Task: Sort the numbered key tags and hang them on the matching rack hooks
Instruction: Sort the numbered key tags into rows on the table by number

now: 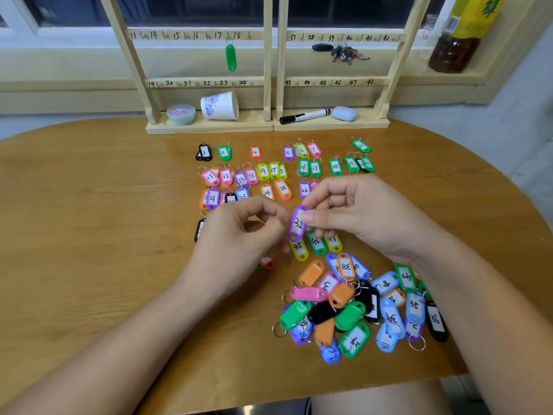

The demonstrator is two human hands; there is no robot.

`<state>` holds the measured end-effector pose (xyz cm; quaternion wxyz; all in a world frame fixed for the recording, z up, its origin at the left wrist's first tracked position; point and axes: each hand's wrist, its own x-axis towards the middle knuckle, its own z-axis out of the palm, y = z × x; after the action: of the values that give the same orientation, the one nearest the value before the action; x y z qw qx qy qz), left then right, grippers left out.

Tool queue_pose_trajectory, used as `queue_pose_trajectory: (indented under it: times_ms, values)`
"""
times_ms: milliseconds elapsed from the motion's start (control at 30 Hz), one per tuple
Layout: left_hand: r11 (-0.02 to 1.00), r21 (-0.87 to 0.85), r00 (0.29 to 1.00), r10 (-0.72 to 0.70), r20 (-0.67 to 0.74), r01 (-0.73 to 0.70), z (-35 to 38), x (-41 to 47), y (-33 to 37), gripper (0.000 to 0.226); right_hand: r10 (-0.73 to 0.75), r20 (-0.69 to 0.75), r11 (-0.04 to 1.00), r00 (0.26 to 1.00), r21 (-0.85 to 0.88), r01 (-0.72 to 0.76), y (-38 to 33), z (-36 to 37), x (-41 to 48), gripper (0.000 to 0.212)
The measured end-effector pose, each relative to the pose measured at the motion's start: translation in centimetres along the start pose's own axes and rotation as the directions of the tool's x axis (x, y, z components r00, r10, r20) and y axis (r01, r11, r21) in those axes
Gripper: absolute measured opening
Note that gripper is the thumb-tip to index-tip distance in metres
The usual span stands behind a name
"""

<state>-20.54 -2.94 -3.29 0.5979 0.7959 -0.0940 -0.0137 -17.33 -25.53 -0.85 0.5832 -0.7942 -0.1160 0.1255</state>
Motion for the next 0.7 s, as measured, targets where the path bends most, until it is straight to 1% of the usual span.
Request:
queue_pose_trajectory:
  times_ms: [200, 333, 533, 600, 700]
  values:
    - [0.999, 0.023, 0.999, 0.037, 0.031, -0.038, -0.3, 0.0, -0.5, 0.017, -0.05, -0.045, 0.998, 0.998, 0.036, 0.051, 0.3, 0.7, 0.2, 0.016]
    - [0.998, 0.061, 0.998, 0.025, 0.057, -0.029, -1.0, 0.0, -0.8, 0.018, -0.065, -0.079, 0.996, 0.995, 0.057, 0.07, 0.4, 1.8, 0.5, 0.019]
    - [0.993, 0.12, 0.996, 0.03, -0.079, -0.02, -5.1, 0.4, -2.2, 0.015, 0.001, -0.164, 1.0, 0.986, -0.026, -0.005, 0.1, 4.2, 3.3, 0.014]
    - [0.994, 0.11, 0.99, 0.033, -0.135, -0.018, -6.6, 0.4, -2.6, 0.014, 0.017, -0.181, 0.997, 0.983, -0.071, -0.031, 0.1, 5.3, 4.7, 0.013]
    - [0.997, 0.068, 0.978, 0.043, -0.204, -0.029, -8.8, 0.5, -3.3, 0.009, 0.019, -0.18, 0.982, 0.984, -0.183, -0.053, -0.1, 6.9, 6.6, 0.013]
